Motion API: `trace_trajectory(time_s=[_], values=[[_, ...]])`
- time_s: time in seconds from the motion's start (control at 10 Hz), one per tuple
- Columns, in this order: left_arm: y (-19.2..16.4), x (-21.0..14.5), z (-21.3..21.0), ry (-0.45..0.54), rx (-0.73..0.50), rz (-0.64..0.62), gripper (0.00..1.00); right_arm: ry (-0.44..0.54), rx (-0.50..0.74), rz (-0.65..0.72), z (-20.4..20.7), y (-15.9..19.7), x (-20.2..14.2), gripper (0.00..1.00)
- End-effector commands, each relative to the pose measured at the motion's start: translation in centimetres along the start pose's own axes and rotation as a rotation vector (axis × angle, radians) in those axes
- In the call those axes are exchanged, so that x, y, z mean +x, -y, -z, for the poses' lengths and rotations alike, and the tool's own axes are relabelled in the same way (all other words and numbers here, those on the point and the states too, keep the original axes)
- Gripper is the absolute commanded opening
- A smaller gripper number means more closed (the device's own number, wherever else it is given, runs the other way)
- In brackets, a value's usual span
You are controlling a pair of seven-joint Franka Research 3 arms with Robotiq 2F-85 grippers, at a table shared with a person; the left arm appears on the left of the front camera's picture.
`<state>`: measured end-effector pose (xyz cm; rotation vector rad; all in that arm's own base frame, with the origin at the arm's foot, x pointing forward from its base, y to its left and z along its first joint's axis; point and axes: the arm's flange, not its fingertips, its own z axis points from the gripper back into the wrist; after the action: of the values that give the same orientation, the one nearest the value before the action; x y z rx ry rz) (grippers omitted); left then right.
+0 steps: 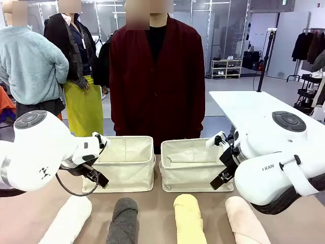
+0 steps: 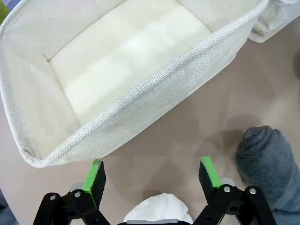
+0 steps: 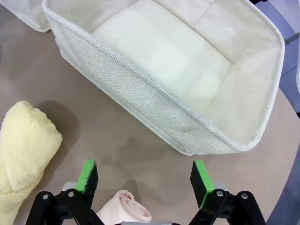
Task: Divide the towels into two baskets.
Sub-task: Pick up one hotel-folded towel and place it in the Fabric basket indicated by the person.
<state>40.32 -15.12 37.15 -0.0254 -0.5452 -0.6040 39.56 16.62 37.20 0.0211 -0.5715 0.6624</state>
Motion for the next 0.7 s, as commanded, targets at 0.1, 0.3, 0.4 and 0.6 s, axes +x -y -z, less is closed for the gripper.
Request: trace_trajectory(time_s=[0.1, 0.3, 0.4, 0.6], values=[[0.02, 0.01, 0.0, 0.0, 0.0, 0.0, 1.0, 0.0, 0.0, 0.0, 0.0, 0.0, 0.0, 1.0], [0.02, 0.01, 0.0, 0.0, 0.0, 0.0, 1.0, 0.0, 0.0, 0.0, 0.0, 0.0, 0.0, 1.0], [0.02, 0.01, 0.0, 0.0, 0.0, 0.0, 1.0, 0.0, 0.0, 0.0, 0.0, 0.0, 0.0, 1.0], [0.02, 0.01, 0.0, 0.0, 0.0, 0.0, 1.0, 0.0, 0.0, 0.0, 0.0, 0.0, 0.0, 1.0]])
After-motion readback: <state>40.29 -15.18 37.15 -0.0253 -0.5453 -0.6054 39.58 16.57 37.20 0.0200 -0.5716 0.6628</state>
